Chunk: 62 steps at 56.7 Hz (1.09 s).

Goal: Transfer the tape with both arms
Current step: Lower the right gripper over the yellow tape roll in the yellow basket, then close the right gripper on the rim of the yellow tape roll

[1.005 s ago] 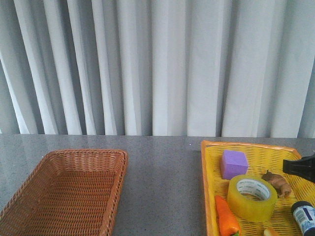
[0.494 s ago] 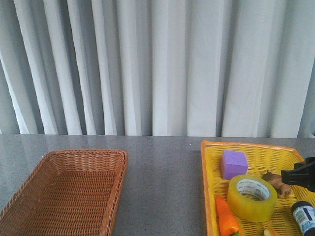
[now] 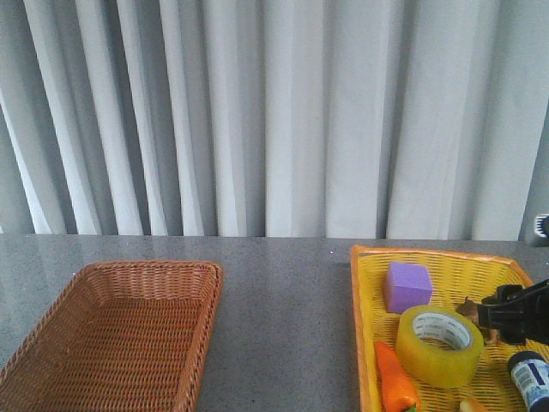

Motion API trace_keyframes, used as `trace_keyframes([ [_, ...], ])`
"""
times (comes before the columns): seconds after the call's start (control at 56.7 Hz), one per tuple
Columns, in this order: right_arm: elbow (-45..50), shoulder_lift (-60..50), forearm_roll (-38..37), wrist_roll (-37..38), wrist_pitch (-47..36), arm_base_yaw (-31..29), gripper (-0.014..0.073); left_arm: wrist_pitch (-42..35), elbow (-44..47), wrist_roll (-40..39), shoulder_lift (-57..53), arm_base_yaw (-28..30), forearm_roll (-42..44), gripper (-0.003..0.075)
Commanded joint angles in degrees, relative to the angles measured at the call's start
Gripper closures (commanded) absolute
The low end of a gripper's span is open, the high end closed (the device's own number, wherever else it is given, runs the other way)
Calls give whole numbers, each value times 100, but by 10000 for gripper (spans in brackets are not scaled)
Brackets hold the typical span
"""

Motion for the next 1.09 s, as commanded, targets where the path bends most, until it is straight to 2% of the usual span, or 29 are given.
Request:
trace_keyframes([
  [0.0, -255, 3, 18, -34, -323, 8, 62, -349, -195, -49, -20, -44, 25, 346],
  [0.141, -721, 346, 96, -16, 52, 8, 62, -349, -195, -49, 91, -44, -15, 226],
  [0.265, -1456, 772, 91, -11, 614, 8, 62, -349, -195, -49, 209, -44, -15, 176],
  [0.423, -2405, 1537, 36, -11, 1348, 2, 64, -389, -195, -49, 328, -44, -15, 175],
  [0.688, -3580, 2721, -181, -11, 2081, -6, 64, -400, -195, -49, 329, -44, -15, 175],
  [1.076, -3887, 3428, -551, 11, 2281, -6, 87, -362, -195, -49, 329, -44, -15, 175],
])
